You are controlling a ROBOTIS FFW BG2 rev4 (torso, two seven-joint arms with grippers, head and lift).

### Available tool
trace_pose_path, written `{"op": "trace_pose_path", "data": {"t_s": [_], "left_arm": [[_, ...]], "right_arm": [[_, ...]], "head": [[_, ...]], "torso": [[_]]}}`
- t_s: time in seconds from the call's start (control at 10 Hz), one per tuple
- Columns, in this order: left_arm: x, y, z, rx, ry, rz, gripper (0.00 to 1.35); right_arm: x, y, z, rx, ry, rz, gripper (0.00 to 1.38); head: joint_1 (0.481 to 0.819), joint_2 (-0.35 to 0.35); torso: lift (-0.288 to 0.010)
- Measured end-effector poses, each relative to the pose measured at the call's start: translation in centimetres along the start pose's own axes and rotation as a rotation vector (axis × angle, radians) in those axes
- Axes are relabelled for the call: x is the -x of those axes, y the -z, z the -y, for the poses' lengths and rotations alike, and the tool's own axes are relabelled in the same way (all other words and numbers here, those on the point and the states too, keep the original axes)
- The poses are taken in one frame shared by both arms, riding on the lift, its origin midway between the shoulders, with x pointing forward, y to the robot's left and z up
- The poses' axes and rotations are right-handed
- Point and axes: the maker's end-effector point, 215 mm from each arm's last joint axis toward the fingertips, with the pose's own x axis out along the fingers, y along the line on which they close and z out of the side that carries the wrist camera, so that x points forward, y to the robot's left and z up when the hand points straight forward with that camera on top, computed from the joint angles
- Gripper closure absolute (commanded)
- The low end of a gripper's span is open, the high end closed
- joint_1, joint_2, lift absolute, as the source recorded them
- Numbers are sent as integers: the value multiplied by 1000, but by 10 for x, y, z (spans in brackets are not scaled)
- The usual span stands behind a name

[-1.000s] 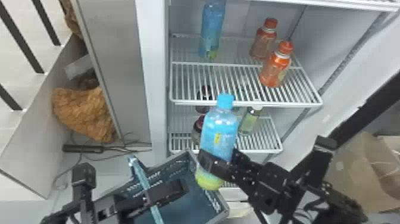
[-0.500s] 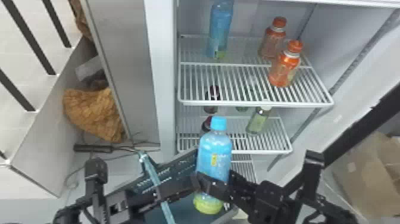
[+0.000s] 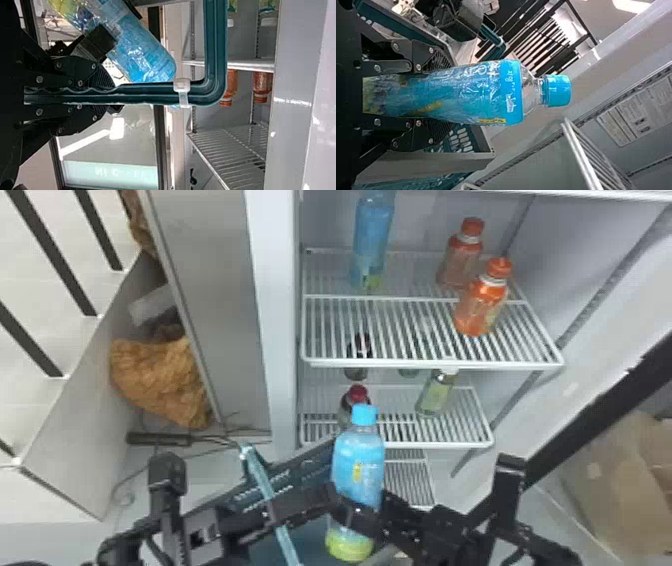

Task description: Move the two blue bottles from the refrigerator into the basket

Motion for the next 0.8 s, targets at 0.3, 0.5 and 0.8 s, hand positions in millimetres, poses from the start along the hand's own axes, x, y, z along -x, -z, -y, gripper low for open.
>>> {"op": "trace_pose_path", "data": {"t_s": [0.3, 0.5, 0.8], "left_arm": [[0, 1, 0, 1, 0, -2, 1202], [-1, 0, 0, 0, 2, 0, 1202], [-1, 1, 0, 0, 3, -1, 1202]], "right_arm": [[-10, 8, -5, -30, -50, -8, 114], [-10, 7, -2, -26, -45, -10, 117], [-3, 2, 3, -9, -24, -4, 122]], "head": [[695, -67], [695, -69], [695, -89]], "torso": [[-10], [-10], [-10]]}}
